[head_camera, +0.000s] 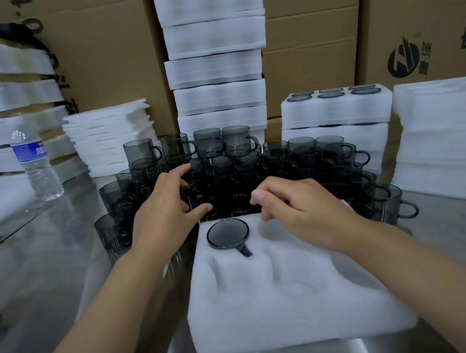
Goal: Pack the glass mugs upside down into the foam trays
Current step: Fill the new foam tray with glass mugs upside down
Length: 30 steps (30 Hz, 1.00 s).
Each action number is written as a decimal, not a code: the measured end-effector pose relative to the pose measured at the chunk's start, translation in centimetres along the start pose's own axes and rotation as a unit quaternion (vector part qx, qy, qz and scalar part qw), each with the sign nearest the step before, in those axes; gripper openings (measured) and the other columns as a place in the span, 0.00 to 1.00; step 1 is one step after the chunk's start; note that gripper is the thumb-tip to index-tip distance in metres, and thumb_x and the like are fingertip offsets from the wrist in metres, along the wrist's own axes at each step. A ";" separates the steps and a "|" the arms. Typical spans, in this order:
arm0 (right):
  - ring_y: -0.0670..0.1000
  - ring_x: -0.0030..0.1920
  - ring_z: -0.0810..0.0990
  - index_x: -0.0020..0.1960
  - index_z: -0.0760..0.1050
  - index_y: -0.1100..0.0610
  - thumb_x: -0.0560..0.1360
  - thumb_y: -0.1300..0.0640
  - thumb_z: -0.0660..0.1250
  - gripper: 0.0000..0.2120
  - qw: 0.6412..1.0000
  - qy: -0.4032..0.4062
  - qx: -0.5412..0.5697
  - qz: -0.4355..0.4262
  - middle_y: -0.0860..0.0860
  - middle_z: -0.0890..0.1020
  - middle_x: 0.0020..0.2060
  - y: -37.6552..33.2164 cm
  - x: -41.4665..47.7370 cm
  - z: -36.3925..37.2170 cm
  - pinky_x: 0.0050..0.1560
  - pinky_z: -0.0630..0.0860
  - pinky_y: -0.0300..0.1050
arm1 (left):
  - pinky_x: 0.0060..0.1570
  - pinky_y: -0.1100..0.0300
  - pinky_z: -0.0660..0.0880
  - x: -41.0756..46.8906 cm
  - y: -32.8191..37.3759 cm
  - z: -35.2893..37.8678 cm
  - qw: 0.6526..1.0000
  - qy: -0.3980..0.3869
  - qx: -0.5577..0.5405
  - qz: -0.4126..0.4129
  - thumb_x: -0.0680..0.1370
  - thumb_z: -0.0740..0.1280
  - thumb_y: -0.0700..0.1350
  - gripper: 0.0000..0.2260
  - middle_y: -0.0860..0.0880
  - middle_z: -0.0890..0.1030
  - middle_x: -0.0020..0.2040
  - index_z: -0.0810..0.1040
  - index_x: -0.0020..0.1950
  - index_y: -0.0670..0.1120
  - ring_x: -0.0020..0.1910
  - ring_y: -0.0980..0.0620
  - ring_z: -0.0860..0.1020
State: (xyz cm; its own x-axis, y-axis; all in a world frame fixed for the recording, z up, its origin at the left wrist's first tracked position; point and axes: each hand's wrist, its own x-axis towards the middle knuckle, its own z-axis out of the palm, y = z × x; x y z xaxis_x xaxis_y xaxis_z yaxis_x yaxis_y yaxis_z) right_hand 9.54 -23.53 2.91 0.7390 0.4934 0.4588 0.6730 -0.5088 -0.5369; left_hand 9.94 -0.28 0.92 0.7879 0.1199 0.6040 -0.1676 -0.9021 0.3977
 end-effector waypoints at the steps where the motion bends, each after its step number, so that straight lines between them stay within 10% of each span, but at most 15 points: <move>1: 0.48 0.39 0.77 0.48 0.77 0.54 0.80 0.46 0.55 0.15 1.000 0.001 -0.002 -0.001 0.50 0.82 0.37 0.0 0.0 0.0 0.44 0.73 0.49 | 0.35 0.63 0.71 0.0 0.0 0.0 1.000 0.004 0.002 0.000 0.71 0.73 0.54 0.33 0.59 0.70 0.52 0.62 0.72 0.56 0.37 0.61 0.76; 13: 0.46 0.37 0.82 0.46 0.78 0.51 0.79 0.47 0.58 0.12 0.972 0.102 0.200 0.069 0.48 0.82 0.35 0.5 0.7 0.1 0.37 0.79 0.42 | 0.34 0.56 0.78 -0.9 4.3 -1.4 0.980 0.088 -0.048 0.171 0.71 0.74 0.51 0.23 0.59 0.69 0.52 0.75 0.64 0.52 0.38 0.60 0.73; 30: 0.49 0.39 0.85 0.54 0.73 0.51 0.78 0.46 0.62 0.10 0.937 0.080 0.307 0.145 0.47 0.79 0.49 1.9 1.5 0.2 0.45 0.82 0.47 | 0.40 0.55 0.78 -2.1 5.7 0.6 0.969 -0.045 -0.124 0.209 0.71 0.74 0.47 0.21 0.62 0.67 0.52 0.74 0.61 0.55 0.46 0.60 0.74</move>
State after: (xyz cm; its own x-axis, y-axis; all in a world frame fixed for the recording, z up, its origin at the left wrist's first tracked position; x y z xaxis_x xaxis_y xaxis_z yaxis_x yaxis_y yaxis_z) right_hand 11.93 -23.55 2.45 0.9163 0.2606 0.3041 0.3344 -0.0800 -0.9390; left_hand 7.67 -5.88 1.50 0.6670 -0.2809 0.6901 -0.6113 -0.7358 0.2913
